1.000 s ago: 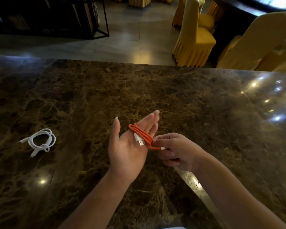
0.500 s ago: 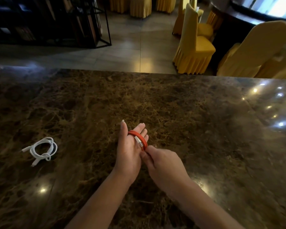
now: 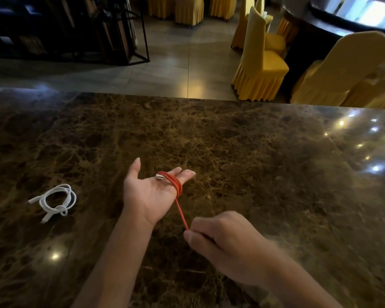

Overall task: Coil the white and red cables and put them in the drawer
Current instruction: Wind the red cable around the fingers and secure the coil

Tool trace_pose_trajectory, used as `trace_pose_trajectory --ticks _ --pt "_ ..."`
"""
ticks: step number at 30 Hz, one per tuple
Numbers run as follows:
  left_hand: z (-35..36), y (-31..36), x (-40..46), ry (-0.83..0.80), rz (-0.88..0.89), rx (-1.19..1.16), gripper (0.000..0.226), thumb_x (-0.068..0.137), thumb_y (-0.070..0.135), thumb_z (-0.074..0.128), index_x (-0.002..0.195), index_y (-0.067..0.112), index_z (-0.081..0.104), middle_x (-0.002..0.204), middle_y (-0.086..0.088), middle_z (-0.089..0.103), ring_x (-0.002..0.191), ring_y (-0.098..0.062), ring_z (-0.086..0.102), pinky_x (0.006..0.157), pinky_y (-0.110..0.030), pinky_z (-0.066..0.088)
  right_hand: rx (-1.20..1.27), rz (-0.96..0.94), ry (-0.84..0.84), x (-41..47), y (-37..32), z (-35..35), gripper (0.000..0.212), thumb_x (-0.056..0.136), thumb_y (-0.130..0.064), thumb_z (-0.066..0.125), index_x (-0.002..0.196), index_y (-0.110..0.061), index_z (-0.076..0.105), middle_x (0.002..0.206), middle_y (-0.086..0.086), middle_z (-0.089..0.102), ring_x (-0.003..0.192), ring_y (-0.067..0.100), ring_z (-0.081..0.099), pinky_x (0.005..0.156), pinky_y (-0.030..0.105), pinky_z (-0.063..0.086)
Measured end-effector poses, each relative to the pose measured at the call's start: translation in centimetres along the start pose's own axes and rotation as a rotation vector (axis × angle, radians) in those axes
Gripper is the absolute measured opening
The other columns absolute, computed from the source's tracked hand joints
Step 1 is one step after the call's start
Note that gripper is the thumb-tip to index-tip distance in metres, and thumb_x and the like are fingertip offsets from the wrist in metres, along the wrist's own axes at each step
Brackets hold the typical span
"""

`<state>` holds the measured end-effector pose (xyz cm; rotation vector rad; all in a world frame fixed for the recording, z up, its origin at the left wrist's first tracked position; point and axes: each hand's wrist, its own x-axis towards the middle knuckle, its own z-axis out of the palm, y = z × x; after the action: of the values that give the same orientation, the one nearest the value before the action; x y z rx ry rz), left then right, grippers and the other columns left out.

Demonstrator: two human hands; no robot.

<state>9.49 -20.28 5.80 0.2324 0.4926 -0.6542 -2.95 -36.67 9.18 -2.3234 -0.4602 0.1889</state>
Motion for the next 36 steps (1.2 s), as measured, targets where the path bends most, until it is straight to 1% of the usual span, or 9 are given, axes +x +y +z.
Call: trace_pose_trajectory --ticks 5,8,11,15,18,21,26,31,36 --pt "-0.6 -1.0 -1.1 -0.056 -0.019 0.168 0.088 0.097 0.053 0.061 0.145 -0.017 0.037 0.146 -0.045 0.045 0.144 -0.056 0.039 0.127 -0.057 0.023 0.490 0.145 0.243 0.2 1.2 -2.5 0.034 0.102 -0.035 0.057 0.068 -0.029 0.058 0.057 -0.011 0.049 0.049 0.004 0.041 0.049 0.024 0.034" --pt "-1.5 -2.2 -1.4 -0.044 0.029 0.289 0.089 0.097 0.062 0.054 0.146 -0.012 0.042 0.147 -0.034 0.054 0.144 -0.045 0.047 0.127 -0.051 0.025 0.698 0.114 0.334 0.5 0.8 -3.3 0.034 0.099 -0.021 0.060 0.067 -0.009 0.057 0.054 -0.003 0.051 0.046 0.011 0.042 0.048 0.025 0.036" --pt "-2.6 -3.5 -1.8 0.001 0.090 0.342 0.095 0.096 0.068 0.049 0.146 -0.012 0.044 0.145 -0.031 0.058 0.142 -0.042 0.050 0.126 -0.049 0.027 0.655 0.129 0.534 1.2 1.4 -4.3 0.033 0.104 -0.011 0.060 0.072 -0.006 0.062 0.060 0.008 0.061 0.050 0.014 0.052 0.052 0.026 0.044" --pt "-2.7 -4.5 -3.0 -0.078 0.077 0.367 0.099 0.097 0.075 0.037 0.149 -0.009 0.042 0.149 -0.027 0.055 0.144 -0.039 0.049 0.127 -0.048 0.025 0.331 0.342 0.411 1.7 4.0 -1.7 0.015 0.101 -0.018 0.066 0.086 -0.018 0.067 0.075 0.000 0.072 0.059 0.007 0.059 0.054 0.026 0.047" --pt "-1.7 -4.3 -3.5 -0.114 0.123 0.286 0.098 0.098 0.074 0.040 0.151 -0.009 0.039 0.151 -0.030 0.052 0.145 -0.043 0.047 0.128 -0.050 0.022 0.396 0.451 0.308 0.9 5.0 0.5 0.011 0.098 -0.015 0.067 0.096 -0.026 0.069 0.088 -0.001 0.077 0.070 0.008 0.067 0.061 0.029 0.052" --pt "-1.0 -4.0 -3.7 -0.154 0.159 0.240 0.098 0.099 0.072 0.043 0.149 -0.011 0.039 0.151 -0.033 0.050 0.144 -0.046 0.048 0.127 -0.050 0.024 0.319 0.283 0.294 0.1 4.1 3.0 0.028 0.092 -0.007 0.072 0.108 -0.030 0.064 0.098 -0.009 0.073 0.085 0.012 0.070 0.069 0.028 0.057" --pt "0.3 -3.6 -3.6 -0.144 0.187 0.062 0.095 0.099 0.065 0.051 0.147 -0.016 0.037 0.146 -0.040 0.051 0.139 -0.052 0.050 0.126 -0.051 0.028 0.100 -0.072 0.462 0.2 1.9 5.2 0.036 0.092 -0.025 0.077 0.124 -0.025 0.061 0.116 -0.008 0.068 0.103 0.003 0.066 0.086 0.021 0.056" --pt "0.2 -3.2 -3.9 -0.171 0.153 0.063 0.096 0.099 0.067 0.050 0.149 -0.014 0.037 0.149 -0.038 0.049 0.142 -0.051 0.048 0.127 -0.049 0.027 0.331 -0.071 0.619 0.2 1.6 3.1 0.016 0.094 -0.021 0.076 0.104 -0.010 0.080 0.110 0.001 0.072 0.102 0.020 0.071 0.081 0.039 0.059" --pt "0.4 -4.1 -4.2 -0.260 0.144 0.191 0.096 0.101 0.071 0.041 0.154 -0.009 0.034 0.159 -0.031 0.041 0.149 -0.044 0.041 0.130 -0.045 0.020 0.757 0.113 0.642 0.8 0.7 0.2 0.025 0.105 -0.013 0.053 0.115 -0.005 0.075 0.096 0.008 0.079 0.089 0.013 0.075 0.076 0.019 0.055"
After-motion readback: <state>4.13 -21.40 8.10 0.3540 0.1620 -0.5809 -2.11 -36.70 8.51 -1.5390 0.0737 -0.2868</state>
